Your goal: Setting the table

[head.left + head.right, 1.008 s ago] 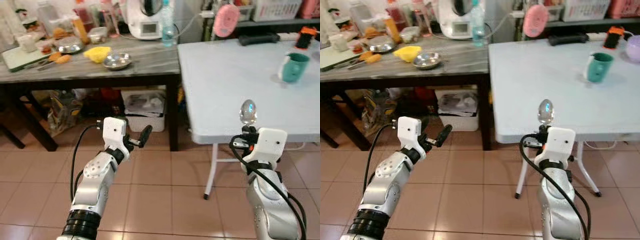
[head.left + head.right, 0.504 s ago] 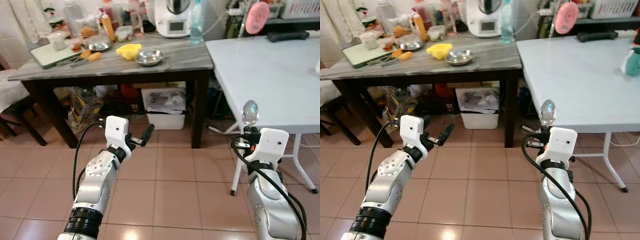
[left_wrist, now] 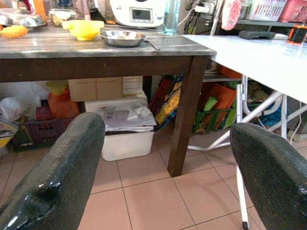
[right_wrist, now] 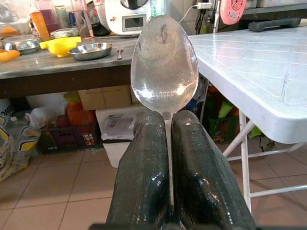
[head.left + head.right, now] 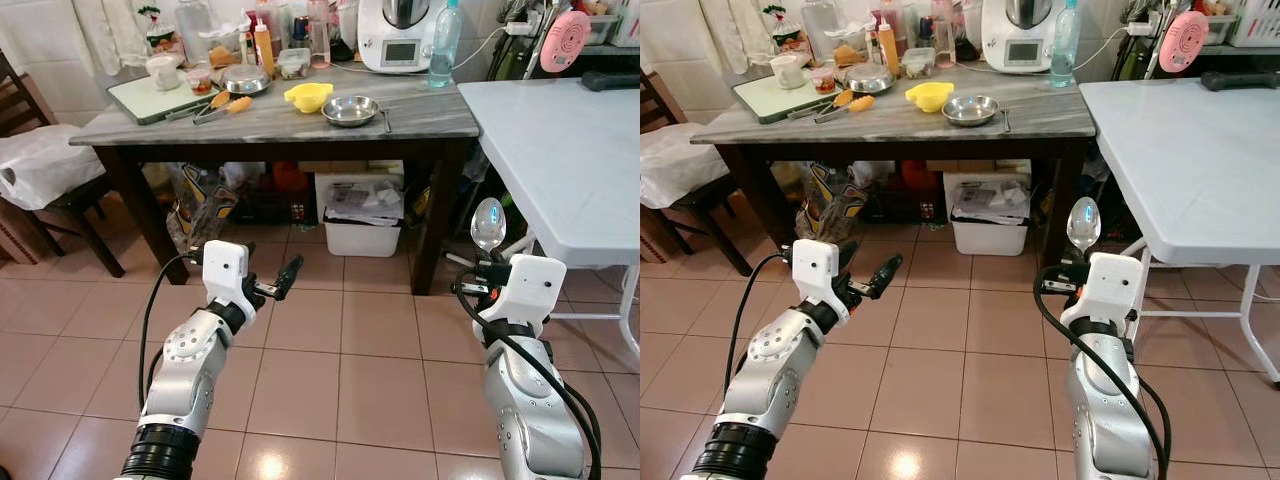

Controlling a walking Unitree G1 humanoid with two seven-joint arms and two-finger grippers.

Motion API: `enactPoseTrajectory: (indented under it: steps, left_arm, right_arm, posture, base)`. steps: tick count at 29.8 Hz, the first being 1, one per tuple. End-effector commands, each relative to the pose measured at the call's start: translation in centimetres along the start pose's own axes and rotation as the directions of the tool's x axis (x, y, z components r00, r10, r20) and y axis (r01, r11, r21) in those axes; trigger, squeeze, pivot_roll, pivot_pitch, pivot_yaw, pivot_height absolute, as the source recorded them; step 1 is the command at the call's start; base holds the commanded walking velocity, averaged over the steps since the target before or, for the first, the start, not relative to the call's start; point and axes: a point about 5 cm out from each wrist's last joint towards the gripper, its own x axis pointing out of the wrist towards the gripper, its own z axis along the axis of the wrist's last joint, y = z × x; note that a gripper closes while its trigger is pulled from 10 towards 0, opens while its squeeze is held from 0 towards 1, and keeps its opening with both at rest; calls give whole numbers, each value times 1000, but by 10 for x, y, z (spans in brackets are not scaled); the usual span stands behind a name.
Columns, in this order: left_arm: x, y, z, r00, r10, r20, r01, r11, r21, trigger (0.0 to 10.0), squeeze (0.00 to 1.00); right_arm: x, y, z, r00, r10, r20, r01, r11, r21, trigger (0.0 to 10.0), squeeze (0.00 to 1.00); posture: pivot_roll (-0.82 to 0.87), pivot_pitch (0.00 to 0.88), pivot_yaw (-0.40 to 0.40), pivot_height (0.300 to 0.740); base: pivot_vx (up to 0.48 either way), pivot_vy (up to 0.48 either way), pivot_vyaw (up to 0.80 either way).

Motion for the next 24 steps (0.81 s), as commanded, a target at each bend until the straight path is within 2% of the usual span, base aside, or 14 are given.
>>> enactPoseTrajectory:
  steps: [1, 24]
  left_arm:
    - [0, 3, 5, 1000, 1, 9, -1, 1000, 5, 10000, 0]
    - [2, -3, 4, 999, -39, 2, 39, 999, -14, 10000, 0]
  right_arm:
    - [1, 1, 3, 1000, 5, 14, -5, 1000, -4, 10000, 0]
    - [1, 1, 3, 1000, 6, 14, -6, 1000, -2, 10000, 0]
  posture:
    - [-117, 0, 81, 740]
    - [-126, 0, 88, 740]
  base:
    - [345, 0, 0]
    - [355, 0, 0]
